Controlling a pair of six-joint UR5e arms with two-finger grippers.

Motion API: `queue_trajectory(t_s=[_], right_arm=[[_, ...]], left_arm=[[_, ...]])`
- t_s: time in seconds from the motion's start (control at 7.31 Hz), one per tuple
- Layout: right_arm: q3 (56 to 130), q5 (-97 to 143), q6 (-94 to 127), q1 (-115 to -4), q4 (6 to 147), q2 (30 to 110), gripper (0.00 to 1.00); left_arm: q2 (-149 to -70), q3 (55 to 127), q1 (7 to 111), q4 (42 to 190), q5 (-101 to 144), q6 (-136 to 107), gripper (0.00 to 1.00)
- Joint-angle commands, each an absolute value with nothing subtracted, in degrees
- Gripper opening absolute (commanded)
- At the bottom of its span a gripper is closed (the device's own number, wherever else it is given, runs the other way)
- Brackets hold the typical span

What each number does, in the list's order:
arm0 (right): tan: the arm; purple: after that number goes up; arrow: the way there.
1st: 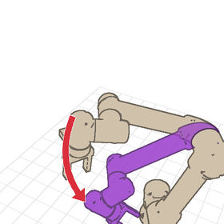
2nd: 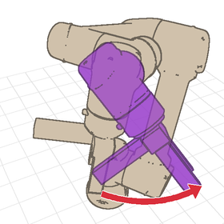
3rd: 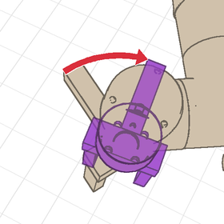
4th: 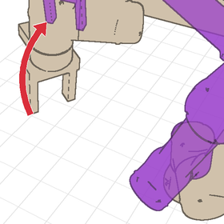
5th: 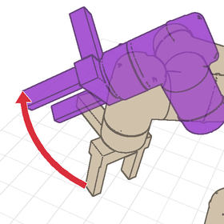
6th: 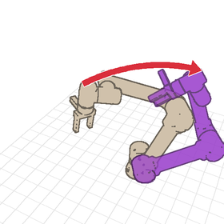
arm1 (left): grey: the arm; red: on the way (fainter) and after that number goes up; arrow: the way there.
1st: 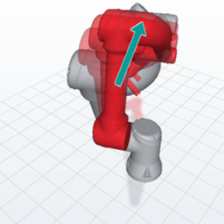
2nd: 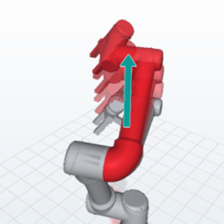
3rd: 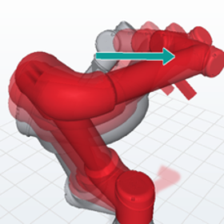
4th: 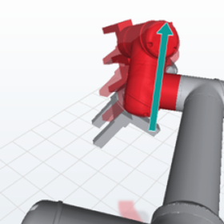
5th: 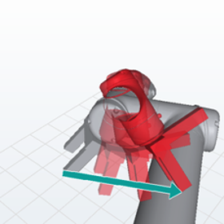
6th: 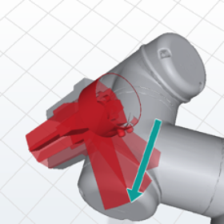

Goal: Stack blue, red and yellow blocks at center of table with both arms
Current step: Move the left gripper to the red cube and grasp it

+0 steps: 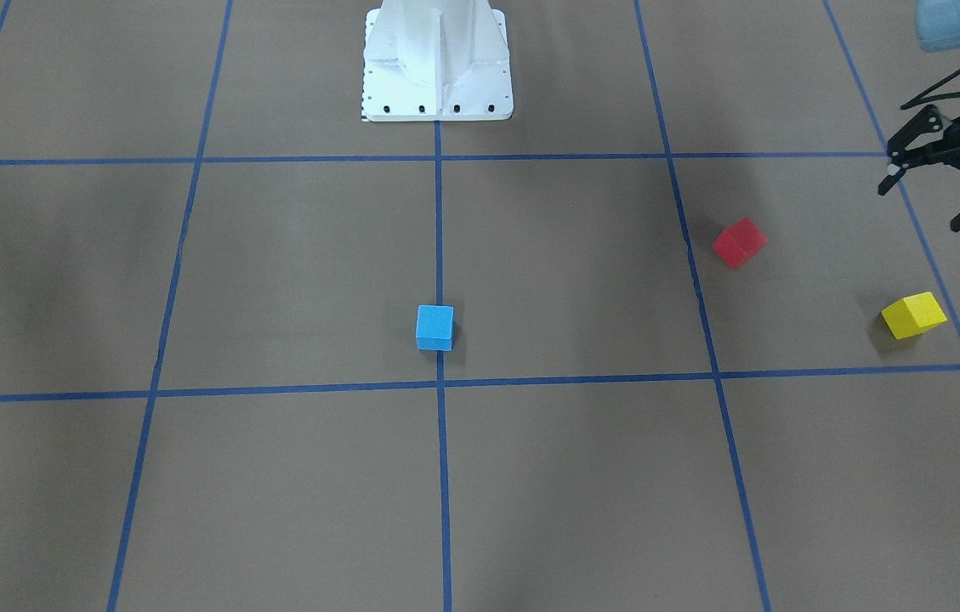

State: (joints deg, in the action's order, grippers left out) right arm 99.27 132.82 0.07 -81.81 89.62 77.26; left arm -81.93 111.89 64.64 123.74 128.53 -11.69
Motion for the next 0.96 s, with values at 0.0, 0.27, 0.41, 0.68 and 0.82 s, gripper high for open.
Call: queue_trajectory(t_s=[0.0,0.27,0.41,0.68,0.82], right_arm=[[98.4,134.1,-8.2,-88.9,88.9,87.2,1.0],[98.4,133.7,-9.9,-93.5,88.8,92.4,1.0],[98.5,133.8,-9.8,-93.6,88.8,92.8,1.0],[98.5,133.7,-9.7,-93.6,88.8,92.8,1.0],[98.5,133.7,-9.6,-93.6,88.8,92.8,1.0]], left_arm=[[-81.3,111.8,53.4,126.3,121.1,-12.1,1.0],[-81.7,110.6,47.3,126.3,116.5,-12.0,1.0],[-81.9,109.7,44.6,126.3,115.6,-12.0,1.0],[-85.2,105.8,41.2,126.4,114.3,-12.0,1.0],[-85.5,104.4,40.4,126.5,114.3,-12.0,1.0]])
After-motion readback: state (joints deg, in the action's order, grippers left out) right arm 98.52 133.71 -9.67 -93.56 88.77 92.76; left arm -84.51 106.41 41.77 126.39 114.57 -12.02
